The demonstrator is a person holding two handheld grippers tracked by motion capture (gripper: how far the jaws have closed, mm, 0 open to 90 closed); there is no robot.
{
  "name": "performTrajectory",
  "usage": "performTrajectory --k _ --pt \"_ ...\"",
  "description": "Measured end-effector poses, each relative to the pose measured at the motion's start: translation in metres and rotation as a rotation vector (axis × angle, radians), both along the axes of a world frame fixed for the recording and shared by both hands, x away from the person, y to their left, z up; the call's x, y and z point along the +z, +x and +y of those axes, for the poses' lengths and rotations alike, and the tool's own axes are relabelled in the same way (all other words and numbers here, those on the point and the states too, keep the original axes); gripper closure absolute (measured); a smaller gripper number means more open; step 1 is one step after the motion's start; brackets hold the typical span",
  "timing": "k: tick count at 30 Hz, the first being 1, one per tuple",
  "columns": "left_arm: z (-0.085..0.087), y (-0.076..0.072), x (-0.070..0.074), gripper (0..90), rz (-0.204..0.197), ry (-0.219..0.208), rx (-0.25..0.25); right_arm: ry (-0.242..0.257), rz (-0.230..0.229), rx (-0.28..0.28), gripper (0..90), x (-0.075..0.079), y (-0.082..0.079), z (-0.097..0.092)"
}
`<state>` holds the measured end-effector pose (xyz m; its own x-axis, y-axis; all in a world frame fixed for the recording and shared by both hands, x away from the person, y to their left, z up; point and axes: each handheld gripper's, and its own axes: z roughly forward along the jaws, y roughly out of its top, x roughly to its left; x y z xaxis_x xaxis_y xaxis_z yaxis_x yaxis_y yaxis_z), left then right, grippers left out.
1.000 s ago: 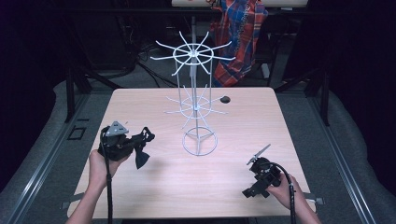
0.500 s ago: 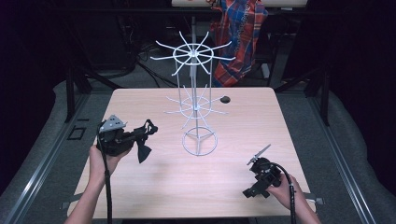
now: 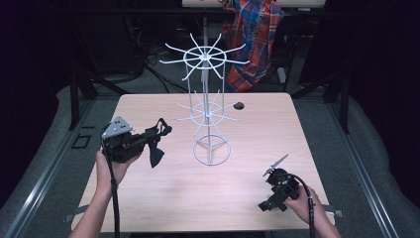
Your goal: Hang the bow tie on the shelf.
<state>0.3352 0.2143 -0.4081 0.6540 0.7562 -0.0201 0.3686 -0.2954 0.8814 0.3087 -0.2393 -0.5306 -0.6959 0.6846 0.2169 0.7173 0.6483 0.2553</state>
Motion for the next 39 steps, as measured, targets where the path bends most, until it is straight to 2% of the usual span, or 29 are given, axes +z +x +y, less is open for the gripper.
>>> performTrajectory --k 9,11,14,18,28,31,35,39 --pt "-0.006 0.0 0.005 86.7 -0.011 -0.01 -0.016 0.01 -0.004 -0.011 11.8 0.0 -0.002 -0.001" --pt "-0.006 -0.001 0.008 86.7 -0.022 -0.017 -0.017 -0.004 -0.003 0.0 11.8 0.001 -0.002 -0.001" --pt "-0.006 -0.002 0.012 86.6 -0.03 -0.027 -0.021 0.014 -0.003 -0.012 11.8 0.0 -0.002 0.0" --pt "-0.006 -0.003 0.017 86.6 -0.042 -0.034 -0.027 0.006 0.001 -0.006 11.8 0.0 -0.002 -0.001" --pt "-0.016 -0.009 0.027 86.6 -0.077 -0.042 -0.065 0.004 0.003 -0.006 11.8 -0.001 -0.002 0.0" --pt "-0.02 -0.005 0.025 86.6 -0.068 -0.033 -0.072 0.002 0.003 -0.003 11.8 -0.001 -0.002 0.0" --pt "-0.022 0.003 0.018 86.6 -0.042 -0.04 -0.071 0.0 0.003 -0.001 11.8 -0.001 -0.002 -0.001" --pt "-0.024 0.003 0.018 86.6 -0.051 -0.04 -0.077 0.002 0.003 -0.003 11.8 -0.001 -0.001 -0.002"
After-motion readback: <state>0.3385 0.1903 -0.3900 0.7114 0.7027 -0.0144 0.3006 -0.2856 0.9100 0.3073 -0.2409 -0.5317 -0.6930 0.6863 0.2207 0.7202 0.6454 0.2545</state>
